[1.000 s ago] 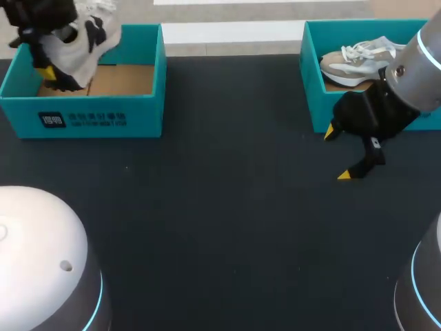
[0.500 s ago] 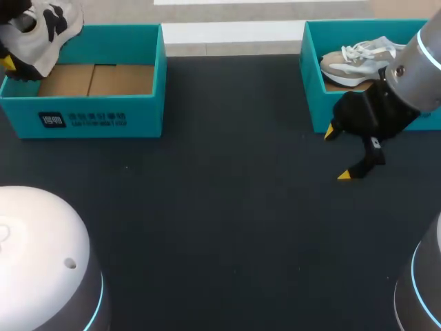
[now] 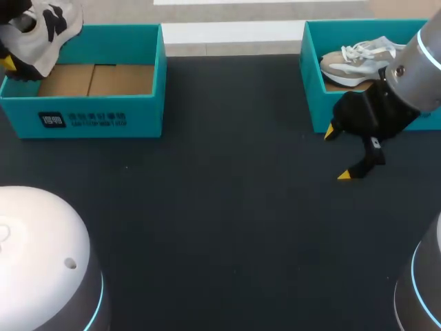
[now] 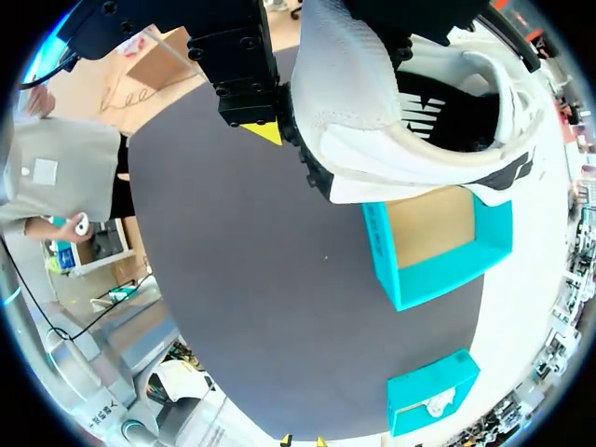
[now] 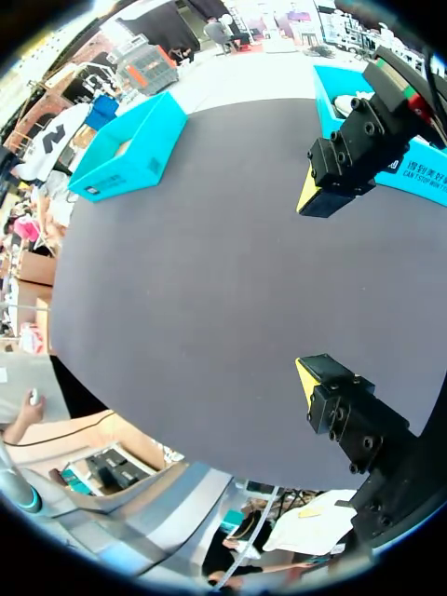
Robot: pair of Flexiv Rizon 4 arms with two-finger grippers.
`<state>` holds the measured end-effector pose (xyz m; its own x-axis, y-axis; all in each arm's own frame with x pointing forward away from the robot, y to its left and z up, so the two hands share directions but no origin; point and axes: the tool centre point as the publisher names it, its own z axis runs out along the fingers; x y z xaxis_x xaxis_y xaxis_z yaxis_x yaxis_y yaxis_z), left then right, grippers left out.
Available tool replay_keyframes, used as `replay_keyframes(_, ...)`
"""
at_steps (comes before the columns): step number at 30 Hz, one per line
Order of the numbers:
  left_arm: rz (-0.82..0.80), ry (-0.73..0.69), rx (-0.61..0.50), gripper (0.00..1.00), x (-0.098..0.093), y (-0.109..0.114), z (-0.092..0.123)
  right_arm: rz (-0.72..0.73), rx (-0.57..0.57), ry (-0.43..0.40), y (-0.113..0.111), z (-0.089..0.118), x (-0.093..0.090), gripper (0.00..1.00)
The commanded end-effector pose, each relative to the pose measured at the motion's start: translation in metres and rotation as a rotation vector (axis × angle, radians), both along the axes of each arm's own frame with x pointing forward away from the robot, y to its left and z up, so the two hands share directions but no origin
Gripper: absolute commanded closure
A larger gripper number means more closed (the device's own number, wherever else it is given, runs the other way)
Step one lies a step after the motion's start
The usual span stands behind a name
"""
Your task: Take the shoe out of the shoebox, open the shoe tongue, remove and reinsert the insole, then place the shoe into the shoebox
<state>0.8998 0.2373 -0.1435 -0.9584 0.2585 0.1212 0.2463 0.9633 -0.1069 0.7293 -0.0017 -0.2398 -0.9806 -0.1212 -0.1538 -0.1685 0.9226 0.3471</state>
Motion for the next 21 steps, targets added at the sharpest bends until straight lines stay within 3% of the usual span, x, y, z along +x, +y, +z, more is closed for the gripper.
replay_keyframes(1,0.011,-0.001,0.017,1.0,0.01,0.003,-0.002,-0.001,-0.003,-0.001,0.001,-0.001,0.0,0.0)
replay_keyframes(10,0.062,-0.027,0.031,1.0,0.046,0.042,-0.007,-0.001,-0.003,-0.001,0.001,-0.001,0.0,0.0)
replay_keyframes(21,0.053,-0.045,0.073,1.0,0.059,0.087,-0.027,-0.001,-0.003,-0.001,0.001,-0.001,0.0,0.0)
